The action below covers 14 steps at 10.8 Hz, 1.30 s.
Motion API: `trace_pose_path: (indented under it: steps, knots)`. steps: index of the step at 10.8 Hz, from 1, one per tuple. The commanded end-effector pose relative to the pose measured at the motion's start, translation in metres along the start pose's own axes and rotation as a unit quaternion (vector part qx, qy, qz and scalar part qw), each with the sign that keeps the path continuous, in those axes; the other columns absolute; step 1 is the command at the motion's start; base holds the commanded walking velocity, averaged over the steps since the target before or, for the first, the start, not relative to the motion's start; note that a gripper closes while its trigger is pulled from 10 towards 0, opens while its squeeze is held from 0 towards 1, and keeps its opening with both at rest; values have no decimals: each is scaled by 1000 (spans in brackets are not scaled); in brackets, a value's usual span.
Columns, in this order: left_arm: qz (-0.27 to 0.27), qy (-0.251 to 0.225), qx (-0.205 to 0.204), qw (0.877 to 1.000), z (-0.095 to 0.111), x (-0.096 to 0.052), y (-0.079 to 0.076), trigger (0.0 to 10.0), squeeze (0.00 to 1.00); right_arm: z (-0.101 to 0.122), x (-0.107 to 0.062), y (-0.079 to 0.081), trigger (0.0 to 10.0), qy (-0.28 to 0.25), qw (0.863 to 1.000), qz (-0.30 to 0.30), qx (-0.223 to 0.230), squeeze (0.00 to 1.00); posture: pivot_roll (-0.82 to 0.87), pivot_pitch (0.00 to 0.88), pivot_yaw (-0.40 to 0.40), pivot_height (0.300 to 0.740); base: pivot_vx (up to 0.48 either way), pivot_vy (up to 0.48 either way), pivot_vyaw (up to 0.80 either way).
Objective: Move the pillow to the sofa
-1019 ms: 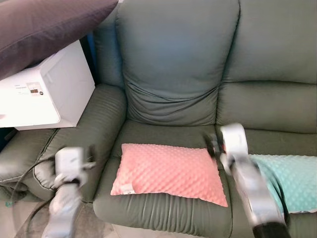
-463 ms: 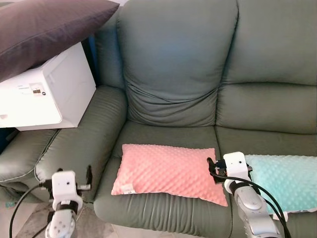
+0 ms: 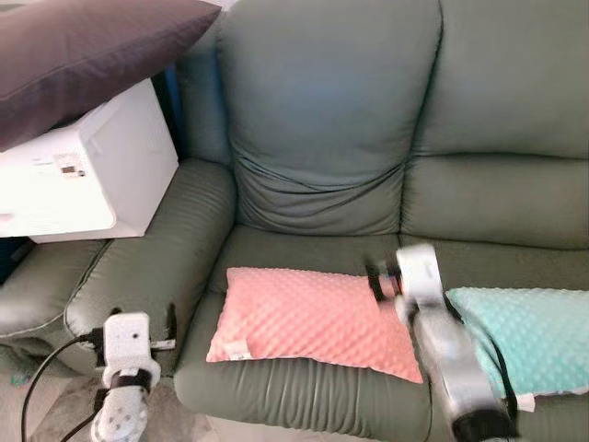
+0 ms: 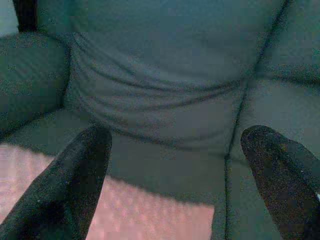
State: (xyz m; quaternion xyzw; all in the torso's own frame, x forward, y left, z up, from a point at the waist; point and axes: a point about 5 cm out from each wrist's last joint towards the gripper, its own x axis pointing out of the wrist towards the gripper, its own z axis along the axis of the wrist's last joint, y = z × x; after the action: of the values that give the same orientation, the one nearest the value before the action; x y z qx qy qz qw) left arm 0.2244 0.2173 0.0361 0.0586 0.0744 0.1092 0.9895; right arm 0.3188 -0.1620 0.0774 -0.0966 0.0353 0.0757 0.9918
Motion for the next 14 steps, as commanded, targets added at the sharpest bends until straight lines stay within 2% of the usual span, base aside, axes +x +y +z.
trace_pose_path:
  steps: [1, 2, 3, 6, 7, 10, 11, 12, 13, 14]
  knots:
    - [6, 1, -12, 1000, 5, 2, 4, 10000, 0, -7, -2, 0, 10000, 14, 1000, 1, 1, 0, -201, 61, 55, 740, 0, 0, 0]
    - [8, -1, -12, 1000, 7, 4, 4, 10000, 0, -7, -1, -1, 10000, 20, 1000, -2, 10, 0, -202, 62, 55, 740, 0, 0, -538]
    - [15, 0, -29, 999, 10, 6, 4, 10000, 0, -9, 0, 0, 10000, 25, 1000, -2, 18, 0, -204, 62, 55, 740, 0, 0, -788]
    - [13, 2, -36, 999, 11, 4, -3, 10000, 0, -9, -1, 6, 10000, 23, 999, 10, 21, 0, -193, 62, 43, 740, 0, 0, -788]
    - [22, 2, -26, 999, 10, 1, -4, 10000, 0, -4, 3, 12, 10000, 11, 999, 30, 16, 0, -173, 58, 27, 740, 0, 0, 0]
    - [49, 4, -43, 998, 10, -6, 2, 10000, 0, 10, 21, 38, 10000, 2, 997, 80, 24, 0, -86, 42, -29, 740, 0, 0, 0]
    - [74, 4, -44, 996, 8, -14, 12, 10000, 0, 15, 26, 52, 10000, -1, 994, 107, 22, 0, -55, 34, -59, 740, 0, 0, 0]
    - [97, 13, -50, 994, 2, -21, 21, 10000, 0, 21, 30, 59, 10000, -8, 992, 126, 20, 0, -48, 31, -72, 740, 0, 0, 0]
    - [105, 18, -56, 993, 0, -22, 23, 10000, 0, 22, 32, 58, 10000, -10, 992, 127, 17, 0, -51, 32, -72, 740, 0, 0, 0]
    - [92, 17, -50, 994, 2, -17, 18, 10000, 0, 21, 32, 52, 10000, -9, 993, 116, 19, 0, -63, 33, -62, 740, 0, 0, 0]
